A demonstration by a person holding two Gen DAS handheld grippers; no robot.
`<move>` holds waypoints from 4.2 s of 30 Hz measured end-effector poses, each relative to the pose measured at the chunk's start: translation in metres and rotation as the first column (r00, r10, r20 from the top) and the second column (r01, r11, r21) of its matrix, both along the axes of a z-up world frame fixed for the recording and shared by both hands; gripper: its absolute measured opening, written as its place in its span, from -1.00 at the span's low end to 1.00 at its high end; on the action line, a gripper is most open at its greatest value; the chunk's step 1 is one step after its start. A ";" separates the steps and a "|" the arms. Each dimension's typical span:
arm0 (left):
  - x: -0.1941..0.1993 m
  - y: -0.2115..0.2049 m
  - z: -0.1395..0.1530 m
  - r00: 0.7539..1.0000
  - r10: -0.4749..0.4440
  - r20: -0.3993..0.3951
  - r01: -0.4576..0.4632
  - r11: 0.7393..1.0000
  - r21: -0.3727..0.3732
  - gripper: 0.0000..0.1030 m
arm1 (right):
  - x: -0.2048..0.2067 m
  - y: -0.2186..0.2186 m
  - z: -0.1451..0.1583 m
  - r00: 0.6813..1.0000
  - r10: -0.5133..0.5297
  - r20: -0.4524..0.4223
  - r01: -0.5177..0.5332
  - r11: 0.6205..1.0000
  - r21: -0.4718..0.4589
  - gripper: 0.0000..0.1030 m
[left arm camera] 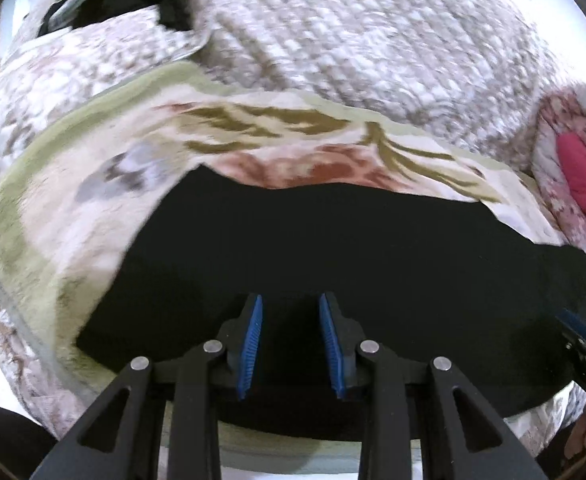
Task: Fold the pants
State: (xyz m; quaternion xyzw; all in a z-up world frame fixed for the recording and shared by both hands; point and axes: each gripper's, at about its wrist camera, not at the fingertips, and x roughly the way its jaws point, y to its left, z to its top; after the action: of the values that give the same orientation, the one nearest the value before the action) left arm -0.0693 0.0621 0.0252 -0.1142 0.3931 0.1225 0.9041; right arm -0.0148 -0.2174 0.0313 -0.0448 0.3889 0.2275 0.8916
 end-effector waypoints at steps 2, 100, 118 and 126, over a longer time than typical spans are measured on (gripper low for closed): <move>0.003 -0.010 0.000 1.000 -0.031 -0.002 0.031 0.999 0.010 -0.37 | -0.002 0.005 -0.001 1.000 0.020 0.005 -0.020 1.000 -0.013 -0.03; -0.090 0.051 0.001 0.984 0.176 -0.022 -0.175 0.940 -0.293 0.09 | -0.025 0.023 -0.004 0.997 0.078 -0.002 -0.078 0.997 -0.023 0.02; -0.053 0.078 -0.010 0.971 0.226 0.085 -0.185 0.923 -0.338 0.08 | -0.027 0.026 0.000 0.997 0.079 0.005 -0.079 0.997 -0.001 0.02; -0.029 0.075 -0.006 0.980 0.189 0.064 -0.166 0.951 -0.263 -0.87 | -0.025 0.016 0.006 0.999 0.053 0.011 -0.053 0.998 0.028 0.02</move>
State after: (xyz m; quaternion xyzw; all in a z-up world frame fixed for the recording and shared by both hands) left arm -0.0987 0.1372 0.0190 -0.2700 0.3533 0.1463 0.8837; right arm -0.0397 -0.2011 0.0371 -0.0438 0.3799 0.2562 0.8877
